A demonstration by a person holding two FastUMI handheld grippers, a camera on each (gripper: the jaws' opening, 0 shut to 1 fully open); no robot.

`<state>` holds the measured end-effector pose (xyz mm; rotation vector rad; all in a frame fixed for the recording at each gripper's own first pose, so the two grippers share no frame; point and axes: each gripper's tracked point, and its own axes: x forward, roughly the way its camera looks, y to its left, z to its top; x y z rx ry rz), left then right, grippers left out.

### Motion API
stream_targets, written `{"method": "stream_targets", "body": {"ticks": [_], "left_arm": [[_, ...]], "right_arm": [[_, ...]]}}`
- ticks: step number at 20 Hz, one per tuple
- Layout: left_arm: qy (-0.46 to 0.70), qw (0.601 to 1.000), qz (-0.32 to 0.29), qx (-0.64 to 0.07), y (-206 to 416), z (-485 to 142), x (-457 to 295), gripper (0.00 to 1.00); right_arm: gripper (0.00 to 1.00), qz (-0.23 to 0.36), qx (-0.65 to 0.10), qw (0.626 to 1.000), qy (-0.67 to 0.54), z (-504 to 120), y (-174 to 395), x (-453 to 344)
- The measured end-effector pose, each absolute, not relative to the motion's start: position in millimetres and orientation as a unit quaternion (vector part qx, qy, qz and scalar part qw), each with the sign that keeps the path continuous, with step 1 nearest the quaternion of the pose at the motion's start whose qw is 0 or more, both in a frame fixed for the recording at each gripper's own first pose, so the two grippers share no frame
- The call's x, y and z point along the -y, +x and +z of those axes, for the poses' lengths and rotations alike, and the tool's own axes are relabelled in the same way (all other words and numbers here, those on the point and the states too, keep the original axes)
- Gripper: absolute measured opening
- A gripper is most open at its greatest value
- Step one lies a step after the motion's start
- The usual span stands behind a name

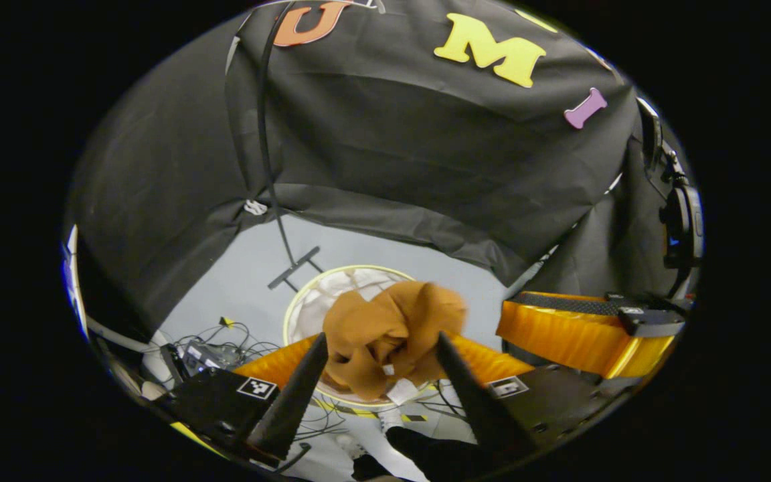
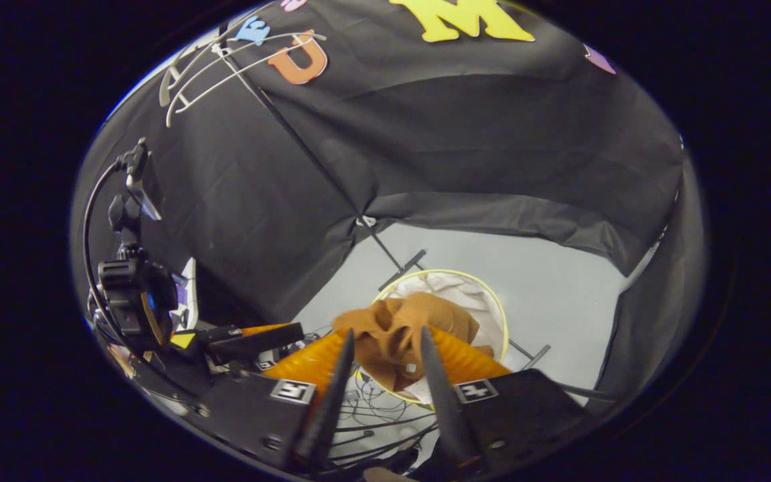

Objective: Grasp the clothes on the hanger with both hands and then place them into the laundry hamper below.

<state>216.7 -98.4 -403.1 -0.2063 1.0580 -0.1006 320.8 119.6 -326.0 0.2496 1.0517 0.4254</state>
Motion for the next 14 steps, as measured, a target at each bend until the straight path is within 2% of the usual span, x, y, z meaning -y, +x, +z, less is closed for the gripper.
{"method": "stream_targets", "body": {"ticks": [1, 3, 4, 9, 14], "left_arm": [[-0.087, 0.857, -0.043, -0.506, 216.2, -402.0, 93.1, 1.00], [-0.077, 0.861, -0.037, -0.502, 214.8, -398.7, 88.5, 1.00], [-0.075, 0.863, -0.034, -0.499, 213.9, -395.4, 86.9, 0.98], [-0.067, 0.876, -0.024, -0.476, 210.4, -376.0, 77.3, 1.00], [-0.052, 0.912, -0.026, -0.406, 202.4, -317.2, 62.7, 0.97]], "right_arm": [[0.70, 0.193, -0.496, 0.839, 0.116, -327.4, 324.2, -116.1], [0.82, 0.188, -0.492, 0.842, 0.113, -322.8, 322.1, -113.2], [0.81, 0.185, -0.491, 0.844, 0.108, -321.5, 321.5, -110.8], [0.82, 0.182, -0.485, 0.850, 0.102, -316.7, 310.1, -107.2], [0.82, 0.192, -0.418, 0.883, 0.093, -256.4, 294.3, -115.3]]}}
